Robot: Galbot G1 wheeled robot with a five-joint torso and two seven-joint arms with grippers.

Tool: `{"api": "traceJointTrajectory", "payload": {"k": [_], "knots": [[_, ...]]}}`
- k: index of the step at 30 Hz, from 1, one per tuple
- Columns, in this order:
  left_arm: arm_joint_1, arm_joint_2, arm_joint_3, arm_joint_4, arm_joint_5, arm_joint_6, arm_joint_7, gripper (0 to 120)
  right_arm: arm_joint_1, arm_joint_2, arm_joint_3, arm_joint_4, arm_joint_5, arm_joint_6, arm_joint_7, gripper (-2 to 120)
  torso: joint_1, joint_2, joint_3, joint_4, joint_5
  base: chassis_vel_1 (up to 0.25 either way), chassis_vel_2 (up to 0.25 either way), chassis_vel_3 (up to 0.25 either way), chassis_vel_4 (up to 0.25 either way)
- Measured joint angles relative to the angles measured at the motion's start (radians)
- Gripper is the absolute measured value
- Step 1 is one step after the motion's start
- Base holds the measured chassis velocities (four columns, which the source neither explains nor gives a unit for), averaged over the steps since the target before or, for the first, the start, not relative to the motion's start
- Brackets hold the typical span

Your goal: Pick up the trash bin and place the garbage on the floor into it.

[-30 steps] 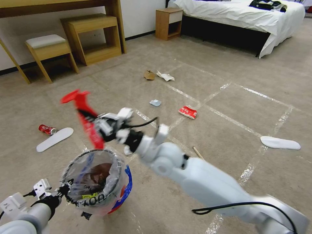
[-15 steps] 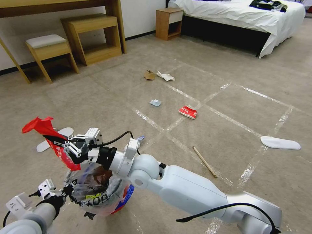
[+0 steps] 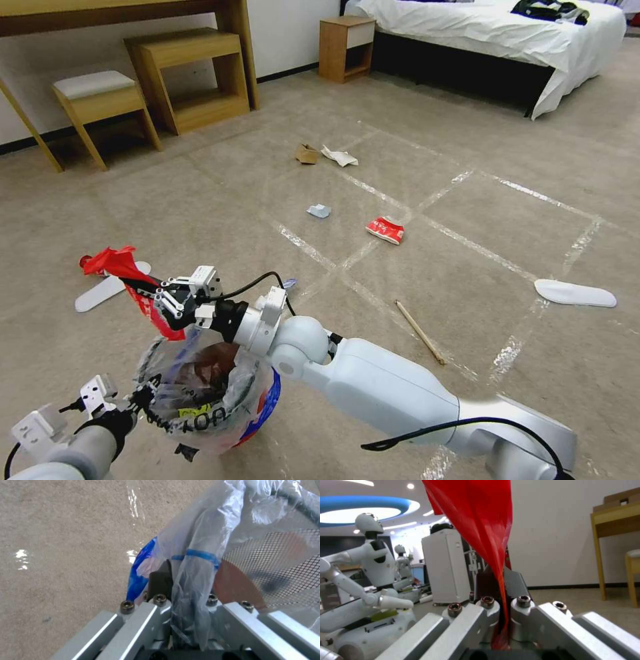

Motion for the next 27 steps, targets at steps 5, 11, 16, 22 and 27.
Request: {"api": "traceJointTrajectory", "payload": {"k": [5,11,16,22,27], "knots": [[0.011,-0.001,-0.004,-0.008,0.002,0.000,0.001,0,-0.005,-0.002,0.012,-0.009,-0.009,0.006,-0.002,0,0.000,0.000,0.000,0.0000,0.0000,0.000,0.000,0.000,0.000],[0.015,0.006,-0.004,-0.007,0.003,-0.001,0.001,0,-0.025,-0.029,0.036,-0.008,-0.019,0.010,-0.006,0,0.000,0.000,0.000,-0.0001,0.0000,0.000,0.000,0.000,0.000],[0.015,0.015,-0.011,-0.011,-0.002,-0.001,-0.001,0,-0.043,-0.042,0.032,-0.010,-0.032,0.017,-0.005,0,0.000,0.000,0.000,0.0000,0.0000,0.000,0.000,0.000,0.000],[0.018,0.023,-0.024,-0.011,-0.018,-0.001,-0.010,0,-0.062,-0.060,0.027,0.014,-0.038,0.015,-0.004,0,0.000,0.000,0.000,0.0000,0.0000,0.000,0.000,0.000,0.000],[0.018,0.020,-0.024,-0.014,-0.023,-0.001,-0.015,0,-0.066,-0.062,0.024,0.019,-0.039,0.014,-0.002,0,0.000,0.000,0.000,0.0000,0.0000,0.000,0.000,0.000,0.000]]}}
